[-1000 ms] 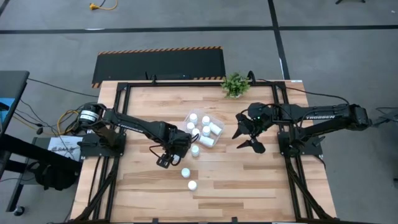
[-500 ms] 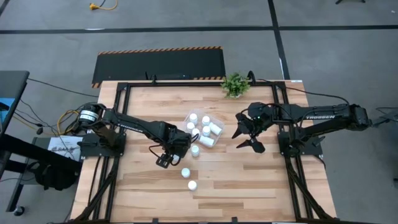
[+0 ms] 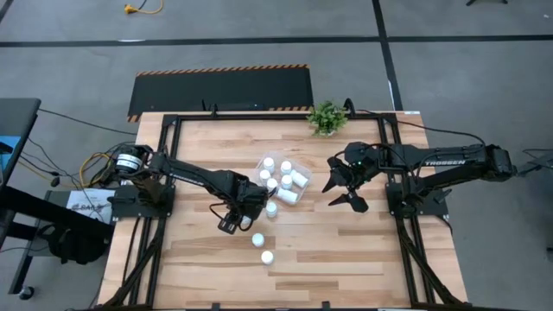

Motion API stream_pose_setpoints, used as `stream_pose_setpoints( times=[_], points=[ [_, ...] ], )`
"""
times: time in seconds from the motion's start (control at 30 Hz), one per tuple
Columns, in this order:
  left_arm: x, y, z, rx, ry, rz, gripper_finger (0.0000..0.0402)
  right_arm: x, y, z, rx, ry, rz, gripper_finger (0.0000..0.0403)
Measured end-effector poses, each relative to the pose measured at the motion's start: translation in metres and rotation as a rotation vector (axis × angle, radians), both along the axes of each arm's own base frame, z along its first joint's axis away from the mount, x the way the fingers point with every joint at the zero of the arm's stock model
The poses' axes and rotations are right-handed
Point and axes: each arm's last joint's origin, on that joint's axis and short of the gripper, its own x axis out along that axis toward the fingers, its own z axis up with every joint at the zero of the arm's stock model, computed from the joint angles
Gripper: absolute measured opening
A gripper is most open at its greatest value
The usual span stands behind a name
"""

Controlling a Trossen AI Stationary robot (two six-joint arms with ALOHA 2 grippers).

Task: Pick and place pill bottles into a basket
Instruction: Put the pill bottle into the bin

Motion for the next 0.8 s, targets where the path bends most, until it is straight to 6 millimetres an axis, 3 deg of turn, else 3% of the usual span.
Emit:
stream_pose_setpoints(
  times=[0.2, 0.8],
  points=[
    [0.0006, 0.0025, 0.0022, -0.004, -0.007, 0.028, 0.0156, 0.0, 0.0, 0.0, 0.0, 0.0, 0.0, 0.0218],
    [-0.0021, 0.0024, 0.0084, -0.001, 0.042, 0.046, 0.0153, 0.0, 0.0, 0.0, 0.0, 0.0, 0.0, 0.0218]
  ],
)
